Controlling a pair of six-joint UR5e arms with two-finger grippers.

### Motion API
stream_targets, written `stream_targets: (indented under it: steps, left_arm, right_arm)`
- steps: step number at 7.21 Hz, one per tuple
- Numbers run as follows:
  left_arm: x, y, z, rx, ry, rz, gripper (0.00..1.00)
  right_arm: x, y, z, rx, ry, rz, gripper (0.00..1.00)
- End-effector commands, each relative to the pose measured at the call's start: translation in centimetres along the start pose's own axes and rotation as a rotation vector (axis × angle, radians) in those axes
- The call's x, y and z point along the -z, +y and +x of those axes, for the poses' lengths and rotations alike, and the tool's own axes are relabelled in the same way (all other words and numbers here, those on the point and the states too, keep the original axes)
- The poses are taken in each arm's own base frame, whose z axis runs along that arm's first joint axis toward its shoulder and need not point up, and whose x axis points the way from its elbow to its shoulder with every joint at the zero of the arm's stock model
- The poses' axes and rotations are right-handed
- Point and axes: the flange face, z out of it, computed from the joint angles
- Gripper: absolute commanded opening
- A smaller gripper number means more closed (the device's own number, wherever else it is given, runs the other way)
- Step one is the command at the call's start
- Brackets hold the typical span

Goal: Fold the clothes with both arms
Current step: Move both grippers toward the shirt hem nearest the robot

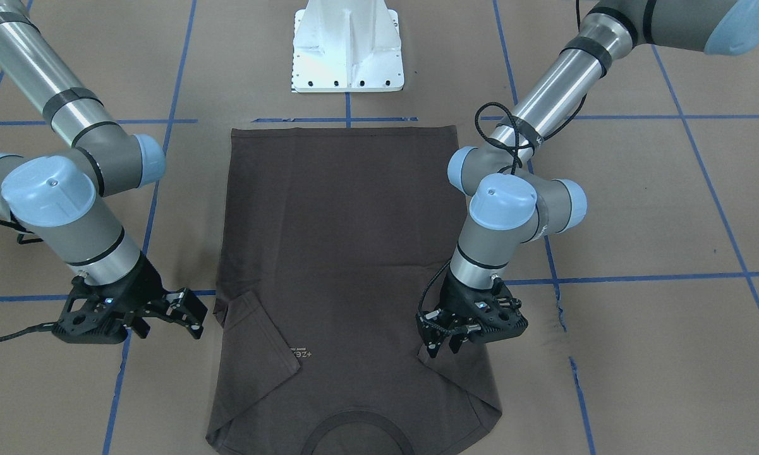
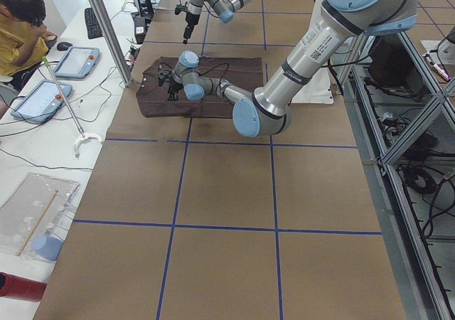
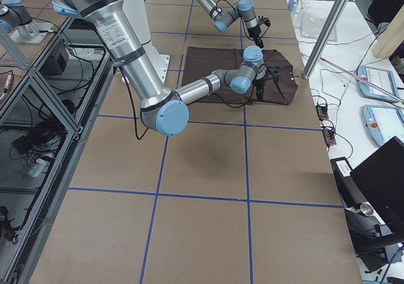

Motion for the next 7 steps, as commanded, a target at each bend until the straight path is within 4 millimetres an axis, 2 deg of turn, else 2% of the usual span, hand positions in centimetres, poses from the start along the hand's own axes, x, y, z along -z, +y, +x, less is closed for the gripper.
stream_targets:
  steps: [1, 2, 3, 4, 5, 6, 7]
  left_arm:
    - [3.8, 2.9, -1.2, 0.053, 0.069, -0.054, 0.49]
    - [6.0, 6.5, -2.4, 0.048, 0.115, -0.087, 0.49]
    - [9.5, 9.5, -1.2, 0.034, 0.186, -0.116, 0.48]
    - [9.8, 10.0, -2.2, 0.037, 0.173, -0.124, 0.47]
    - [9.4, 10.3, -3.0, 0.033, 0.166, -0.126, 0.42]
    - [9.0, 10.7, -3.1, -0.001, 0.186, -0.127, 0.37]
    - [8.7, 11.2, -3.1, -0.037, 0.199, -0.128, 0.37]
  right_arm:
    - [3.4, 9.1, -0.8, -0.134, -0.072, -0.056, 1.00]
    - [5.3, 14.2, -0.3, -0.205, -0.055, -0.081, 1.00]
    - [5.9, 21.7, -0.7, -0.238, -0.005, -0.032, 1.00]
    - [6.6, 27.4, -1.2, -0.236, 0.037, 0.000, 0.99]
    - [7.1, 29.8, -1.2, -0.296, 0.071, -0.004, 0.97]
    - [7.2, 33.6, -1.3, -0.275, 0.070, 0.042, 0.96]
    - [7.5, 36.2, -0.1, -0.267, 0.094, 0.057, 0.95]
